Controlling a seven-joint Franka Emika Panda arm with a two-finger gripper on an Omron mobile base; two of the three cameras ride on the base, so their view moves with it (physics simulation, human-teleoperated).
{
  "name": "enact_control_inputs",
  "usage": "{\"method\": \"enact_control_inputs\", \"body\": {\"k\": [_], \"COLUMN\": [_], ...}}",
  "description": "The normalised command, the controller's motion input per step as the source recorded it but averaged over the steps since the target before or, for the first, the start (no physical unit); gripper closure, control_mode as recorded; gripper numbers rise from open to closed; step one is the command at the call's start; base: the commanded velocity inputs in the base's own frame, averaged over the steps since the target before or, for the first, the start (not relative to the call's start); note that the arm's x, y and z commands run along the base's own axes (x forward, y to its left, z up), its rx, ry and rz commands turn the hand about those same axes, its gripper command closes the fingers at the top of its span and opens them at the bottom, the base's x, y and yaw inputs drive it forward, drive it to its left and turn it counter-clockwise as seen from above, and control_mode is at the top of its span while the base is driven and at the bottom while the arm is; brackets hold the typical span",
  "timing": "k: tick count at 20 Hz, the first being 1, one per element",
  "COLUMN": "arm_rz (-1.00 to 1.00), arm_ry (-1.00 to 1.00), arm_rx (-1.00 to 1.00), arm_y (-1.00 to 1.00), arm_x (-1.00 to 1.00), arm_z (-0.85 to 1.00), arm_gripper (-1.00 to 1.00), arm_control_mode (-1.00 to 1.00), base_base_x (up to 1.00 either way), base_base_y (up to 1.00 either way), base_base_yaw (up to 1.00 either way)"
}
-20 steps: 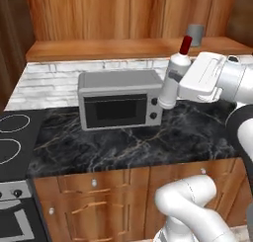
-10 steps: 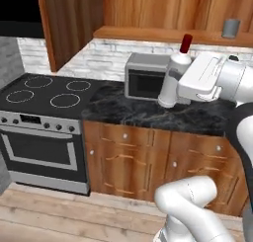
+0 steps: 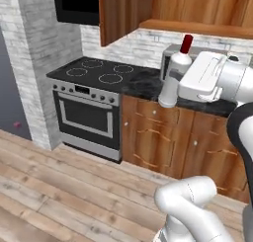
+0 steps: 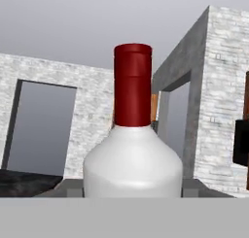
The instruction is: There is a bowl on the dining counter. Grab a lemon wedge from the fridge and place it in the bowl. Then get the liquor bottle and glass cup from the cabinet and place them next to the bowl.
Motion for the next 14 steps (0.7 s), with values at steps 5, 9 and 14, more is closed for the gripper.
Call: {"method": "enact_control_inputs", "body": {"k": [5,9,14], "arm_rz": [0.0,0.0,0.0], "arm_ry": [0.0,0.0,0.0], "arm_rx": [0.0,0.0,0.0], "arm_y": [0.0,0.0,0.0], "arm_x": [0.0,0.0,0.0], "arm_z": [0.0,0.0,0.0], "arm_gripper": [1.0,1.0,1.0], "arm_control_mode": [1.0,1.0,1.0], "base_base_x": [-1.0,-1.0,-1.0], "base_base_y": [0.0,0.0,-0.09], "base_base_yaw": [0.38,0.38,0.41]}}
